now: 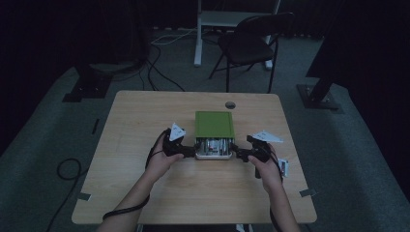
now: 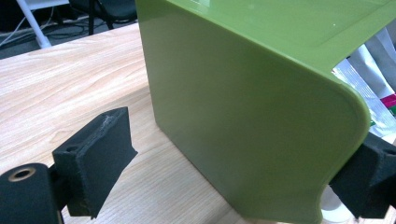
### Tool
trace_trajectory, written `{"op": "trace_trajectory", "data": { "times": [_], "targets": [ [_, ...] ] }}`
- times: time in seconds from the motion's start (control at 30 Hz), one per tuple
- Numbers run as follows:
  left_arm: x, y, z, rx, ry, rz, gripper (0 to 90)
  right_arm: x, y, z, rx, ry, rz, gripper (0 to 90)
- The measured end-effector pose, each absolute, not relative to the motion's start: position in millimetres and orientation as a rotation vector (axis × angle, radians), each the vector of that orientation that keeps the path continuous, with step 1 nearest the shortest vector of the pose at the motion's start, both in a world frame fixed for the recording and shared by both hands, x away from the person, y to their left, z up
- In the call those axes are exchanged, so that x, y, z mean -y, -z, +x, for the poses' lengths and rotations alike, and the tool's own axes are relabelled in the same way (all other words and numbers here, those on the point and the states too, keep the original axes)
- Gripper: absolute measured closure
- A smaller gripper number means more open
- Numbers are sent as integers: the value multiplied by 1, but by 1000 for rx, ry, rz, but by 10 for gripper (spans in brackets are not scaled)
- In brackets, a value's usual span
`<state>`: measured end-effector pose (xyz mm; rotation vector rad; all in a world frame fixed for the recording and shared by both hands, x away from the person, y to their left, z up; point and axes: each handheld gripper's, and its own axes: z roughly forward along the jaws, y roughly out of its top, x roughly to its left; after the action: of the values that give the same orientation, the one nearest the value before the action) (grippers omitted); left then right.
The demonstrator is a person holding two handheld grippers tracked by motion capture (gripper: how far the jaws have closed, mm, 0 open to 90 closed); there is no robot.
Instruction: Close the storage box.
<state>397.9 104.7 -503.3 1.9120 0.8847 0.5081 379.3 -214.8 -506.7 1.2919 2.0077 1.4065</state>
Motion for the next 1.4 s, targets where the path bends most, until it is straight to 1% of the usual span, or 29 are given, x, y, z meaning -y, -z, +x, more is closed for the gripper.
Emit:
{"op": "trace_trajectory", "data": {
  "times": [0.43,0.47,0.57,0.73,0.83,1.03,1.4],
  "targets": [
    [-99,501,391,-873,-489,1906,97,215,505,373,-1987,-1421,1311,139],
    [-98,500,389,-865,-484,1909,97,214,507,368,-2021,-1428,1268,139],
    [-98,501,384,-873,-469,1892,97,212,508,366,-2037,-1419,1239,138],
    [-97,502,378,-892,-479,1891,97,215,508,362,-2017,-1438,1256,138],
    [-100,502,373,-906,-507,1893,97,218,507,359,-2000,-1421,1267,139],
    [-108,500,367,-943,-523,1871,97,221,505,353,-1981,-1422,1274,139],
    [-117,502,363,-964,-519,1878,97,221,514,350,-1995,-1416,1285,139]
  ]
}}
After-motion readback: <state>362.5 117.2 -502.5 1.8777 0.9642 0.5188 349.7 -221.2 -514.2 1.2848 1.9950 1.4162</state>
